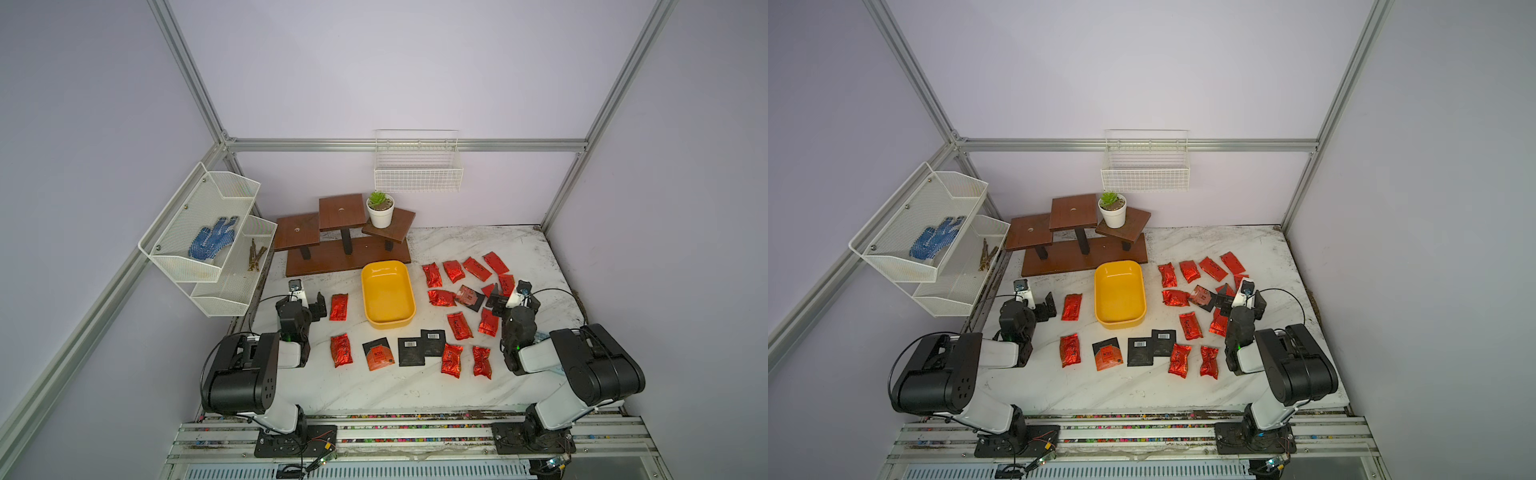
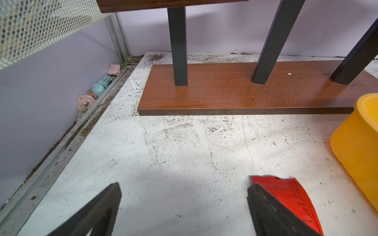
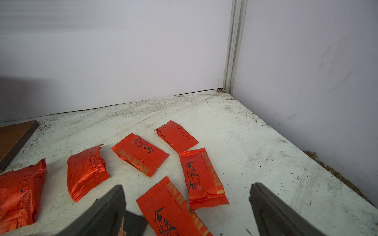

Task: Take the tea bags out of the storage box
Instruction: Reset both arms

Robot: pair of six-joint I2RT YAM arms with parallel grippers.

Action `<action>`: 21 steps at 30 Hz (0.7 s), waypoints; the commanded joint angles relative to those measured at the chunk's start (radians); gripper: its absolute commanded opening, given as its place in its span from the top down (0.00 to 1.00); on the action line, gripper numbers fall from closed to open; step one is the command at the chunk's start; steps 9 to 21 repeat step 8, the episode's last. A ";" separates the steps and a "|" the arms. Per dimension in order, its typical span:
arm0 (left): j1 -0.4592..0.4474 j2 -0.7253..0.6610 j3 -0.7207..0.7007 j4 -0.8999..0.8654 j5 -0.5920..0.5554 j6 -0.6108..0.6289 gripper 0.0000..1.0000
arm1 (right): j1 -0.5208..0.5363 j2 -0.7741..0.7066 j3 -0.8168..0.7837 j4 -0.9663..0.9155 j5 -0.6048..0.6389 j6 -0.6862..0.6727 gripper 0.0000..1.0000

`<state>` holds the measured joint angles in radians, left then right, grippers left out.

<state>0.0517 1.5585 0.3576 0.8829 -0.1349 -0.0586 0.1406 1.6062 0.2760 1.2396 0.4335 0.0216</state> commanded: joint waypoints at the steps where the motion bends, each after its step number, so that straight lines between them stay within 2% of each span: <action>1: -0.003 -0.002 0.015 0.050 -0.008 0.011 0.00 | -0.004 -0.011 0.016 -0.034 -0.020 0.010 0.01; 3: -0.003 -0.002 0.015 0.046 -0.010 0.012 0.00 | -0.020 -0.017 0.022 -0.057 -0.053 0.021 0.01; 21: -0.008 -0.004 0.015 0.048 -0.019 0.014 0.00 | -0.020 -0.022 0.008 -0.032 -0.052 0.018 0.01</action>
